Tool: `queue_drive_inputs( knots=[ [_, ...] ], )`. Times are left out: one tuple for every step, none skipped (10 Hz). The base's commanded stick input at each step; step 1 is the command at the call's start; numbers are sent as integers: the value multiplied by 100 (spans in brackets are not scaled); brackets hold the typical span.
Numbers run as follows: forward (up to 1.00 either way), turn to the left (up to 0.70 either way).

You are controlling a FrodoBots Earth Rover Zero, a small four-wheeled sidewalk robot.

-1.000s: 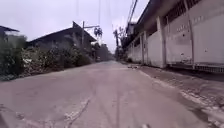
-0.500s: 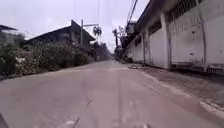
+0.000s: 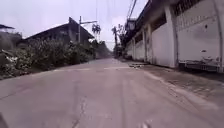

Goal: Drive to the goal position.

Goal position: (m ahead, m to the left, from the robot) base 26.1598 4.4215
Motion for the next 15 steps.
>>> queue_drive_inputs(
  knots=[
    [100,2],
    [100,2],
    [100,2],
    [100,2],
    [100,2],
    [100,2],
    [100,2],
    [100,2],
    [100,2],
    [100,2],
    [100,2],
    [100,2],
    [100,2],
    [100,2],
    [100,2]
  ],
)
